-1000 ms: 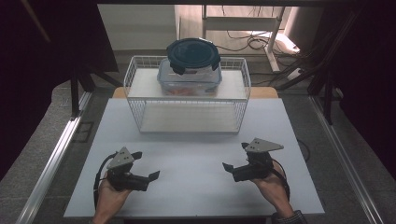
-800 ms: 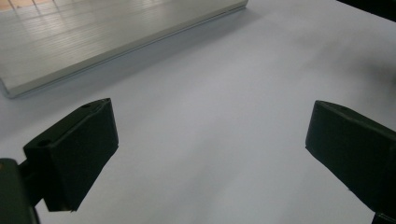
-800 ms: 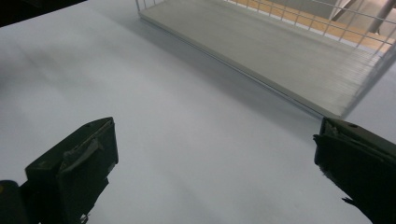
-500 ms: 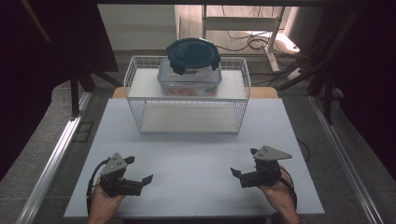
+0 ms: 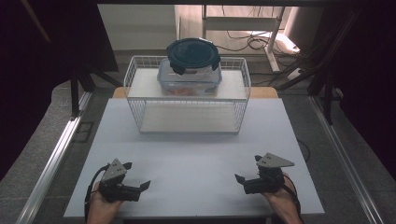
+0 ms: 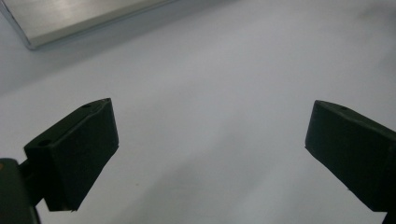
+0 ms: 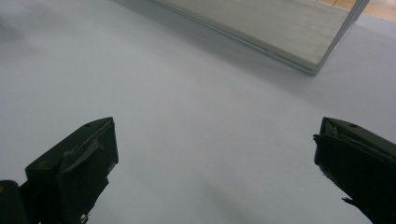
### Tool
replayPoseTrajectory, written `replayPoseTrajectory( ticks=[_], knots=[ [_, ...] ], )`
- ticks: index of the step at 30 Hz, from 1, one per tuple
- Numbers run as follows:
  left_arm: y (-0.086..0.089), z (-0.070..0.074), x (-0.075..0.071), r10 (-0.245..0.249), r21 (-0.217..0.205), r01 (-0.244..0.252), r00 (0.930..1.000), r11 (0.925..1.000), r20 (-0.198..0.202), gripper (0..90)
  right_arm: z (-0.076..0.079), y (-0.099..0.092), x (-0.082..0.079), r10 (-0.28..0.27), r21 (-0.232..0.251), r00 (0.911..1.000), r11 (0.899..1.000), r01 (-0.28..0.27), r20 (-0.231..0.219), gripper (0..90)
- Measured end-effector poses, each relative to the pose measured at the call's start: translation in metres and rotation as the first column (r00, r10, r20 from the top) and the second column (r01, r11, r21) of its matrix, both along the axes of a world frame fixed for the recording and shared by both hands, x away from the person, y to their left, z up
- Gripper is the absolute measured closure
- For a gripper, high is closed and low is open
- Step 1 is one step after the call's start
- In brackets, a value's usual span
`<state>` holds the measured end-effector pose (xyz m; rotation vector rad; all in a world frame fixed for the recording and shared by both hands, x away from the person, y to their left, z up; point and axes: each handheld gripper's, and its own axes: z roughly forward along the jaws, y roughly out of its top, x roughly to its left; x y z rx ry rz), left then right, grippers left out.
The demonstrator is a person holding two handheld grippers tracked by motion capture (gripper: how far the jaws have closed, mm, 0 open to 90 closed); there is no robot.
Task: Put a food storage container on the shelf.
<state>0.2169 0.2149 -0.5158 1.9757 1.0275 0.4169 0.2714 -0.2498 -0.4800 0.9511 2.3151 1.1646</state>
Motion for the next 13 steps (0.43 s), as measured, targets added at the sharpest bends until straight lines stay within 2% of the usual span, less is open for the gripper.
replayPoseTrajectory(
  ticks=[4,9,13],
  knots=[
    [-0.001,-0.007,0.002,0.003,0.019,-0.003,0.9997,0.9998,-0.024,2.3,-0.010,0.000,-0.001,0.000,-0.011,0.9996,1.000,-0.001,-0.027,0.0],
    [0.003,-0.011,0.004,0.026,0.017,-0.025,0.9983,0.9995,-0.052,2.3,-0.017,0.002,-0.001,0.004,-0.034,0.9982,0.999,-0.006,-0.059,0.0],
    [0.004,-0.011,0.005,0.036,0.011,-0.035,0.9974,0.9993,-0.062,3.0,-0.019,0.003,0.000,0.002,-0.041,0.9982,0.999,-0.005,-0.061,0.0]
  ],
)
